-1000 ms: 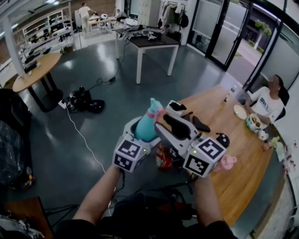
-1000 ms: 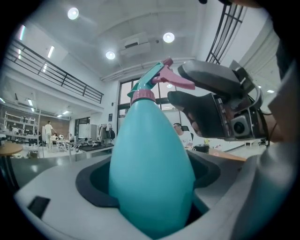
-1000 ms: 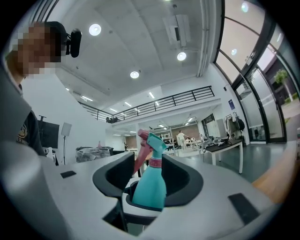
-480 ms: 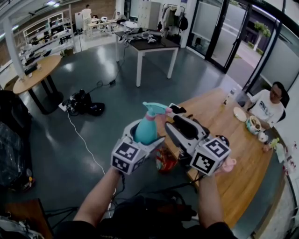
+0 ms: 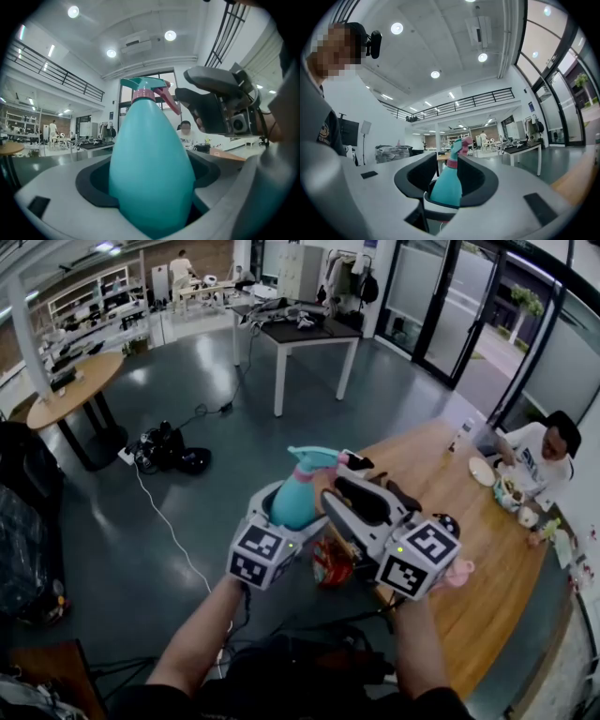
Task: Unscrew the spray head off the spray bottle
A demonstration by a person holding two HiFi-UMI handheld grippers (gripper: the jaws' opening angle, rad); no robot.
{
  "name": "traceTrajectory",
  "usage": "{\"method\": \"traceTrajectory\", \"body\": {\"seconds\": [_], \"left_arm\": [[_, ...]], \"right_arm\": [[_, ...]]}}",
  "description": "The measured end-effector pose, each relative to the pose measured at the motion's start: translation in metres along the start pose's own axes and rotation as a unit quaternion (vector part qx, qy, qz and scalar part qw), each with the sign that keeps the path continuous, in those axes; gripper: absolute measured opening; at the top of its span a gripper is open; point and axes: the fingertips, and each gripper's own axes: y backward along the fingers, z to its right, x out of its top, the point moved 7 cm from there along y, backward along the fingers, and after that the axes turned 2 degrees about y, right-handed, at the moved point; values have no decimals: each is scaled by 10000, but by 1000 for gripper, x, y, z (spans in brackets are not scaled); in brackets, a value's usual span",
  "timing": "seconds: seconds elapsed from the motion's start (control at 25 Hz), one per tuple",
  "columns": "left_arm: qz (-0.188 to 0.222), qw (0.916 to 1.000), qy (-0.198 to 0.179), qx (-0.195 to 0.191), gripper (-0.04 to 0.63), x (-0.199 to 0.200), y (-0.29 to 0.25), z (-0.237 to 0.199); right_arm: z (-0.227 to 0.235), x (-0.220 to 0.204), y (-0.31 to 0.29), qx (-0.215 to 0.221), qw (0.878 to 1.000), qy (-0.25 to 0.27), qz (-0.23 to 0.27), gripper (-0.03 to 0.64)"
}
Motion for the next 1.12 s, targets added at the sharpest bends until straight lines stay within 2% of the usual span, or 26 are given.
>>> {"method": "traceTrajectory", "body": {"seconds": [0.12, 0.36, 0.4, 0.72, 0.92, 1.12], "left_arm": [[17, 10000, -59, 43, 443, 1, 0, 3], [62, 9995, -283, 144, 443, 5, 1, 12], [69, 9994, -300, 133, 443, 5, 0, 14], [45, 9989, -440, -177, 443, 7, 1, 18], [34, 9962, -464, -741, 443, 8, 6, 17], [-38, 9873, -482, -1513, 443, 9, 12, 21]], "right_arm": [[-6, -4, -11, 7, 9997, 4, -239, 147], [0, -5, -21, -540, 9975, -226, -392, 149], [0, -5, -22, -556, 9974, -262, -388, 164], [2, -5, -29, -412, 9982, -195, -399, 150], [5, -7, -28, 153, 9994, -147, -278, 144], [10, -11, -20, 948, 9950, -278, -120, 144]]}}
